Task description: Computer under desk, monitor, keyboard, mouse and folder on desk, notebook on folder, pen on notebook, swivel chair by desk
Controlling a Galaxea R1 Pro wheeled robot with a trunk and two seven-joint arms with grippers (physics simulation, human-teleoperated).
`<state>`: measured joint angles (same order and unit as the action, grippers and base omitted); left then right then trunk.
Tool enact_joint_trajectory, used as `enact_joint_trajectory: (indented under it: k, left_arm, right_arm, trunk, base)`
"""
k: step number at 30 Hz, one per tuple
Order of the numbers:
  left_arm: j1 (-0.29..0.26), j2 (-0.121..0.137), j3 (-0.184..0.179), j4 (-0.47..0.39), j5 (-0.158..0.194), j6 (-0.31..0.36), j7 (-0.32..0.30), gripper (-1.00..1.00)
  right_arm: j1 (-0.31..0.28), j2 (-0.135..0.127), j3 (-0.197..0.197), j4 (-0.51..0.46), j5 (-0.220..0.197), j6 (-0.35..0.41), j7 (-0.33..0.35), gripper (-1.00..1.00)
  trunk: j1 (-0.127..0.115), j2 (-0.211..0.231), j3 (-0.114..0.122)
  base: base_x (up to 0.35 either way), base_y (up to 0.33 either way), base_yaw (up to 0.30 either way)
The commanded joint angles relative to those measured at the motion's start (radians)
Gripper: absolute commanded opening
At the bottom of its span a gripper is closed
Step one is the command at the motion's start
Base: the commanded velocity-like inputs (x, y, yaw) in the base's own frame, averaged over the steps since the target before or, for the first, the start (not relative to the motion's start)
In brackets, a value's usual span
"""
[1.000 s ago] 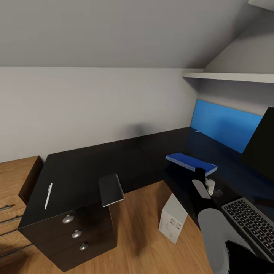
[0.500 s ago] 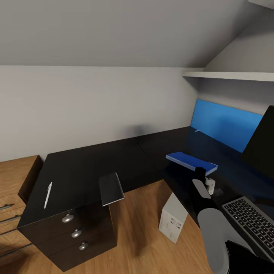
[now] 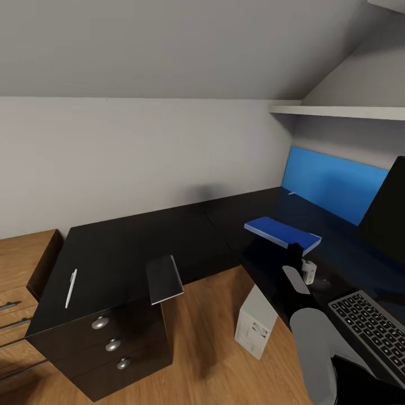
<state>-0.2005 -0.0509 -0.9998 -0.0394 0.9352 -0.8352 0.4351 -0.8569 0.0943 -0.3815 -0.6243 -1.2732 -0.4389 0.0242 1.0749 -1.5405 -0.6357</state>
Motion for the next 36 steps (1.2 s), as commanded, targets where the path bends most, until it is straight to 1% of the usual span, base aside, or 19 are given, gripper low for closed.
enact_joint_trajectory:
  k: [1, 7, 12, 18, 36]
  left_arm:
    - [0.000, -0.003, -0.008, 0.000, 0.001, -0.001, 0.010, 1.00]
    - [0.000, -0.008, -0.007, 0.000, 0.001, -0.001, 0.010, 1.00]
    - [0.000, -0.009, -0.007, 0.000, 0.002, -0.001, 0.010, 1.00]
    - [0.000, -0.009, -0.007, 0.000, 0.002, -0.001, 0.010, 1.00]
    - [0.000, -0.010, -0.007, 0.000, 0.001, -0.001, 0.010, 1.00]
  right_arm:
    - [-0.001, 0.001, -0.002, -0.001, -0.008, -0.001, 0.003, -1.00]
    - [-0.001, 0.001, -0.002, -0.001, -0.008, -0.001, 0.003, -1.00]
    - [-0.001, 0.001, -0.002, -0.001, -0.008, -0.001, 0.003, -1.00]
    - [-0.001, 0.001, -0.002, 0.000, -0.008, 0.000, 0.003, -1.00]
    - [-0.001, 0.001, -0.002, 0.004, -0.008, 0.000, 0.000, -1.00]
  trunk:
    - [0.000, 0.000, -0.001]
    - [0.000, 0.000, -0.001]
    - [0.000, 0.000, -0.001]
    - [0.000, 0.000, -0.001]
    - [0.000, 0.000, -0.001]
  base:
    - [0.000, 0.000, 0.000]
    - [0.000, 0.000, 0.000]
    - [-0.010, 0.000, 0.000]
    - [-0.120, 0.000, 0.000]
    - [-0.004, 0.000, 0.000]
